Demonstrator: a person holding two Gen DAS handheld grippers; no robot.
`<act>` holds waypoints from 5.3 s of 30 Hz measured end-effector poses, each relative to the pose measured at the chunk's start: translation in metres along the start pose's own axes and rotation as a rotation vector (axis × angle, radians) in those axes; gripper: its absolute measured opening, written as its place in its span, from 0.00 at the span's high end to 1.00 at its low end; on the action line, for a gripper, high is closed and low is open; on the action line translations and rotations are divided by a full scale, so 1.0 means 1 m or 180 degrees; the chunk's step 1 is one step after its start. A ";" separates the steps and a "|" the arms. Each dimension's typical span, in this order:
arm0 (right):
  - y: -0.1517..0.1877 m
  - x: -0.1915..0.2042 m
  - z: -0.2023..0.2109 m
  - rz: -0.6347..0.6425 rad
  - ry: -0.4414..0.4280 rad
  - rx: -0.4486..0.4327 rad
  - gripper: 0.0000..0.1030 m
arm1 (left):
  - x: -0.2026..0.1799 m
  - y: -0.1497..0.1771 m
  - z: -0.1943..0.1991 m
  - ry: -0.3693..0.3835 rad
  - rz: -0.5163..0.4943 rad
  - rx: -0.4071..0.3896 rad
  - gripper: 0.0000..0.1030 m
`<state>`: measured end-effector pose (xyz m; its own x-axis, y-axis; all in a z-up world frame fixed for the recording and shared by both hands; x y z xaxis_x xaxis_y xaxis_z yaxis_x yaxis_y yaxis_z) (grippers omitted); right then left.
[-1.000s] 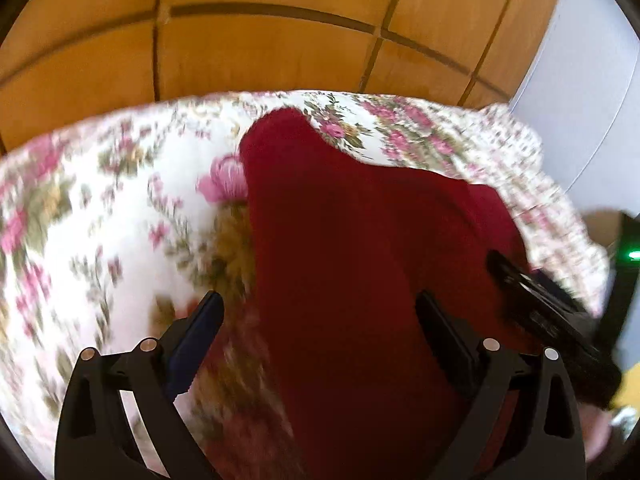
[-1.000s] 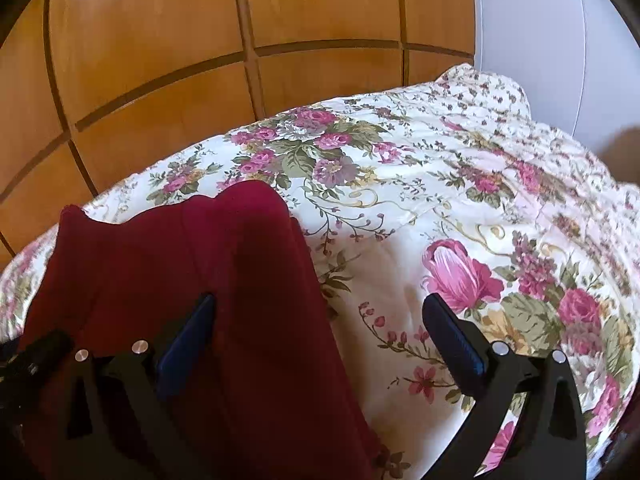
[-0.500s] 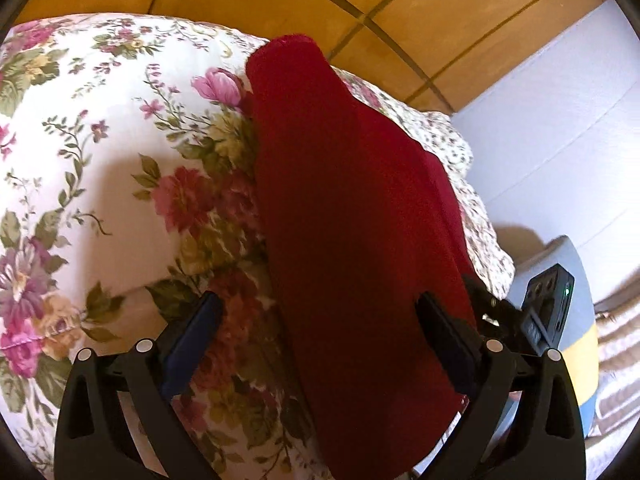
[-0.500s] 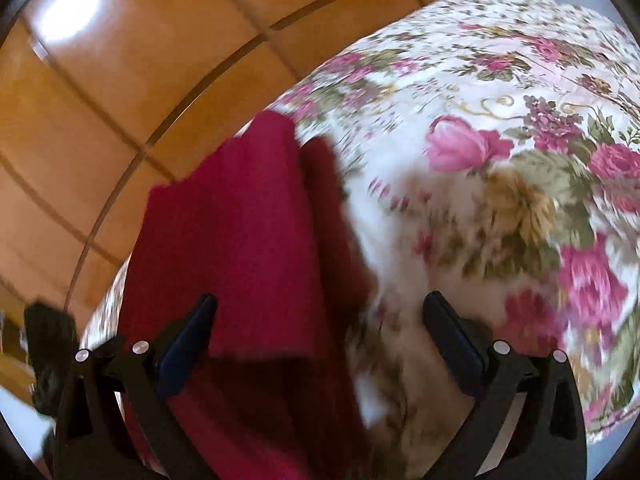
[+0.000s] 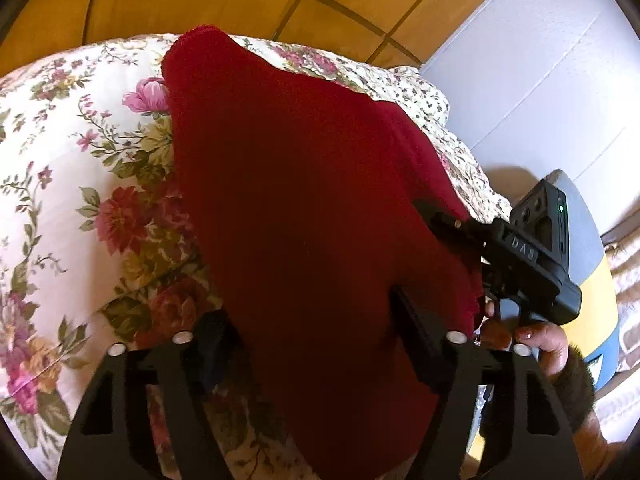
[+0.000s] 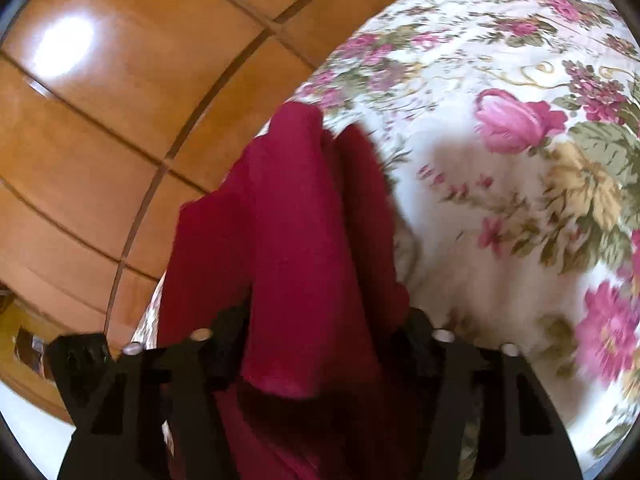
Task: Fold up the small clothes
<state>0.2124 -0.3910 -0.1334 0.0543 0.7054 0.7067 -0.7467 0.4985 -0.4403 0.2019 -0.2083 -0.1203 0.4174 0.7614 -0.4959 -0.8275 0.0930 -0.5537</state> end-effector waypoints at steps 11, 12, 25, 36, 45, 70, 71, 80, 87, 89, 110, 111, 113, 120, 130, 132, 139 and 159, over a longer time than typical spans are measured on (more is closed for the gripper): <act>0.044 0.036 0.035 -0.0101 -0.0495 -0.0185 0.58 | 0.003 0.019 0.041 -0.0006 -0.0181 -0.0053 0.45; 0.044 0.041 0.037 -0.0066 -0.0496 -0.0209 0.58 | 0.001 0.017 0.044 -0.0053 -0.0229 -0.0083 0.45; -0.020 0.069 0.057 0.0098 -0.0488 -0.0871 0.58 | -0.025 -0.065 0.044 -0.0137 -0.0908 -0.0508 0.46; -0.079 0.019 0.012 -0.0089 -0.0082 -0.1166 0.58 | -0.012 -0.131 -0.042 -0.0477 -0.1103 -0.0388 0.39; -0.077 -0.035 -0.026 -0.0184 0.0439 -0.1053 0.26 | 0.046 -0.123 -0.075 -0.0408 -0.0611 -0.0460 0.10; 0.019 -0.016 0.039 0.0220 0.1538 -0.1017 0.02 | 0.067 -0.045 0.003 -0.1054 -0.0094 -0.0791 0.04; 0.024 -0.014 0.039 0.0271 0.1565 -0.0984 0.02 | 0.066 -0.038 0.006 -0.1128 -0.0122 -0.0754 0.04; 0.081 0.007 0.038 0.0825 0.1825 -0.0808 0.02 | 0.044 0.002 0.033 -0.1502 -0.0464 -0.0775 0.04; 0.101 0.012 0.056 0.0827 0.1995 -0.0970 0.02 | 0.022 0.029 0.061 -0.1483 -0.0612 -0.0943 0.04; 0.105 0.017 0.063 0.0891 0.2043 -0.1042 0.02 | 0.019 0.036 0.071 -0.1590 -0.0626 -0.1020 0.04; 0.116 0.064 0.120 0.1192 0.2185 -0.1668 0.02 | 0.007 0.055 0.110 -0.1637 -0.0641 -0.1268 0.04; 0.117 0.065 0.119 0.1205 0.2177 -0.1660 0.02 | 0.007 0.055 0.111 -0.1637 -0.0643 -0.1269 0.04; 0.117 0.065 0.117 0.1209 0.2170 -0.1632 0.02 | 0.007 0.055 0.110 -0.1643 -0.0643 -0.1268 0.04; 0.118 0.064 0.114 0.1205 0.2159 -0.1593 0.02 | 0.008 0.056 0.109 -0.1635 -0.0630 -0.1237 0.04; 0.119 0.062 0.111 0.1229 0.2140 -0.1542 0.02 | 0.008 0.057 0.108 -0.1636 -0.0631 -0.1222 0.04; 0.119 0.061 0.111 0.1225 0.2142 -0.1537 0.02 | 0.009 0.058 0.107 -0.1634 -0.0629 -0.1210 0.04; 0.120 0.061 0.109 0.1235 0.2140 -0.1511 0.02 | 0.011 0.059 0.105 -0.1641 -0.0618 -0.1188 0.04; 0.121 0.059 0.107 0.1236 0.2128 -0.1483 0.02 | 0.013 0.060 0.104 -0.1681 -0.0604 -0.1178 0.04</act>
<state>0.0547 -0.3428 -0.0853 0.3371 0.9398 0.0561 -0.4566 0.2153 -0.8632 0.1182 -0.1258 -0.0905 0.2253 0.9740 -0.0257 -0.5355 0.1017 -0.8384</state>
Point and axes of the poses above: each gripper's, at about its wrist camera, not at the fingertips, and z roughly against the way its jaws point, x to its left, y to its underside, the point moved 8 cm from there along -z, roughly the way its jaws point, and after that the axes turned 2 degrees about -x, right-handed, at the moved point
